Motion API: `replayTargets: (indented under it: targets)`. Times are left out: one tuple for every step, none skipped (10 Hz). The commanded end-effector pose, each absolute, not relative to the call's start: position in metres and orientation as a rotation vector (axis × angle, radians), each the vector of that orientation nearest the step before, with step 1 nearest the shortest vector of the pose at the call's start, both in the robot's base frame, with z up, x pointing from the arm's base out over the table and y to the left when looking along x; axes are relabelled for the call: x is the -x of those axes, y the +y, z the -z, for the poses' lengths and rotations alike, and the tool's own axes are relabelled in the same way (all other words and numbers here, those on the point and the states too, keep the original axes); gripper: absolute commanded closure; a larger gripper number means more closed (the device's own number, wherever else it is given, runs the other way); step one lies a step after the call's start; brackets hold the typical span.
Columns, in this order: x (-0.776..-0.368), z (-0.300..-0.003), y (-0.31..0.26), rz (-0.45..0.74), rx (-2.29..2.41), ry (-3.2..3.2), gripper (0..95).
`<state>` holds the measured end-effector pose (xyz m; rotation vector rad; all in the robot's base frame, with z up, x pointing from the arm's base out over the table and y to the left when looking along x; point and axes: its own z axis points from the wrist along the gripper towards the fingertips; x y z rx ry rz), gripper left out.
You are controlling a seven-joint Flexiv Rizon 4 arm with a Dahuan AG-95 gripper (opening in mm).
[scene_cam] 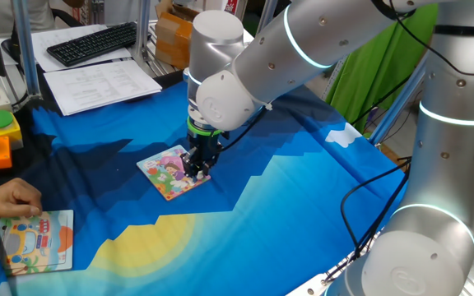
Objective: Assemble one piece of a puzzle
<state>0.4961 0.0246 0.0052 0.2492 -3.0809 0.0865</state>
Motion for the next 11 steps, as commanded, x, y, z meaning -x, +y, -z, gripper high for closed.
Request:
replayTargets:
  targets:
    - [-0.4964, -0.0047, 0.0248, -0.087, -0.248, -3.083, 76.0]
    - [-0.4964, -0.0047, 0.0248, -0.089, -0.246, -3.087, 76.0]
    - [-0.4964, -0.0047, 0.0248, -0.09, -0.245, -3.089, 76.0]
    - [-0.4964, -0.0047, 0.0248, -0.092, -0.245, -3.089, 76.0]
    - [-0.4965, -0.0048, 0.0247, -0.092, -0.244, -3.089, 57.0]
    - [-0.4965, -0.0048, 0.0247, -0.094, -0.243, -3.09, 57.0]
    - [-0.4966, -0.0048, 0.0245, -0.095, -0.242, -3.091, 57.0]
    - [-0.4966, -0.0047, 0.0245, -0.095, -0.242, -3.09, 57.0]
    - [-0.4967, -0.0049, 0.0244, -0.095, -0.242, -3.09, 57.0]
    - [-0.4968, -0.006, 0.0242, -0.093, -0.245, -3.089, 57.0]
    - [-0.4967, -0.0061, 0.0241, -0.091, -0.247, -3.088, 57.0]
